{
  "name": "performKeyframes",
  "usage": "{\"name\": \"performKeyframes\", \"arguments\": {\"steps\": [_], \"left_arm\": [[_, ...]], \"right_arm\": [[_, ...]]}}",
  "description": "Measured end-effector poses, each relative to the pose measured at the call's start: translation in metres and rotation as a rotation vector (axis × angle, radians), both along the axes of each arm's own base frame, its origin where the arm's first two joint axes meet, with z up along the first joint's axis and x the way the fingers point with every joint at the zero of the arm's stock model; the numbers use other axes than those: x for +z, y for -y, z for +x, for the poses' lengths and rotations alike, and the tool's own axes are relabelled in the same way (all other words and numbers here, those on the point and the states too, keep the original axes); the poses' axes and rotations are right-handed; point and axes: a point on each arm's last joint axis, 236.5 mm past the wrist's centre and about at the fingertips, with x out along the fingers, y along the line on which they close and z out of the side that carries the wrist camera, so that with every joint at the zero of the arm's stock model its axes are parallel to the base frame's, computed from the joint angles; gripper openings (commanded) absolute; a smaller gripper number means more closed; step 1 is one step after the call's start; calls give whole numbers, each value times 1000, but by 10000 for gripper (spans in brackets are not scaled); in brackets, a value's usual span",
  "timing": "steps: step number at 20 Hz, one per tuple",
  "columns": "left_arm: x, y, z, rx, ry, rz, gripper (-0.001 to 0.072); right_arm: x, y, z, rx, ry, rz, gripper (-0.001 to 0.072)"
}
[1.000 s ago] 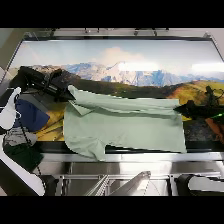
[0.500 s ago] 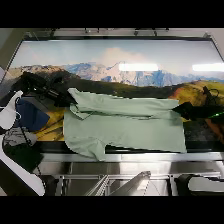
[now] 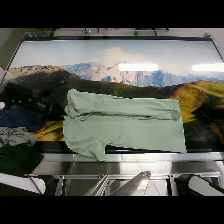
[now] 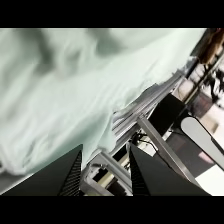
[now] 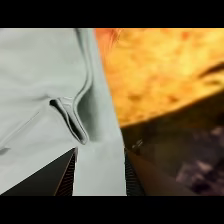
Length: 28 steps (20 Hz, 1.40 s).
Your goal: Fold the shirts.
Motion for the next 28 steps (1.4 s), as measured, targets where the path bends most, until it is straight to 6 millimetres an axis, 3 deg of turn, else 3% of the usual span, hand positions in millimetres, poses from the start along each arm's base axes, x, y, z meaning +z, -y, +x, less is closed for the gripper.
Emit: {"name": "performKeyframes", "arguments": {"steps": [2, 4, 5, 8, 14, 18, 20, 21, 22, 23, 24, 28], "left_arm": [[-6, -3, -40, 64, -71, 46, 350], [-16, 1, -77, 121, -132, 76, 442], [-22, 5, -93, 145, -155, 92, 694], [-38, 13, -124, 201, -184, 136, 718], [-56, 15, -129, 292, -155, 190, 698], [-54, 28, -97, 358, -23, 137, 695], [-56, 33, -80, 380, 45, 139, 478], [-59, 35, -75, 378, 73, 152, 462], [-61, 40, -73, 369, 82, 149, 401], [-64, 44, -73, 351, 94, 152, 60], [-68, 48, -75, 328, 98, 155, 27], [-68, 66, -92, 212, 98, 89, 27]], "right_arm": [[18, 8, -1, -60, 28, -20, 368], [33, 9, 0, -96, 59, -23, 368], [39, 8, 1, -108, 75, -20, 368], [49, 4, 3, -121, 101, 1, 367], [54, -4, 2, -118, 105, 31, 365], [55, -6, 0, -113, 97, 40, 365], [51, -7, -2, -106, 89, 36, 365], [49, -8, -4, -102, 80, 37, 365], [45, -8, -7, -101, 71, 38, 365], [41, -11, -10, -97, 59, 44, 364], [37, -13, -14, -91, 44, 51, 364], [21, -24, -33, -76, -33, 86, 364]]}}
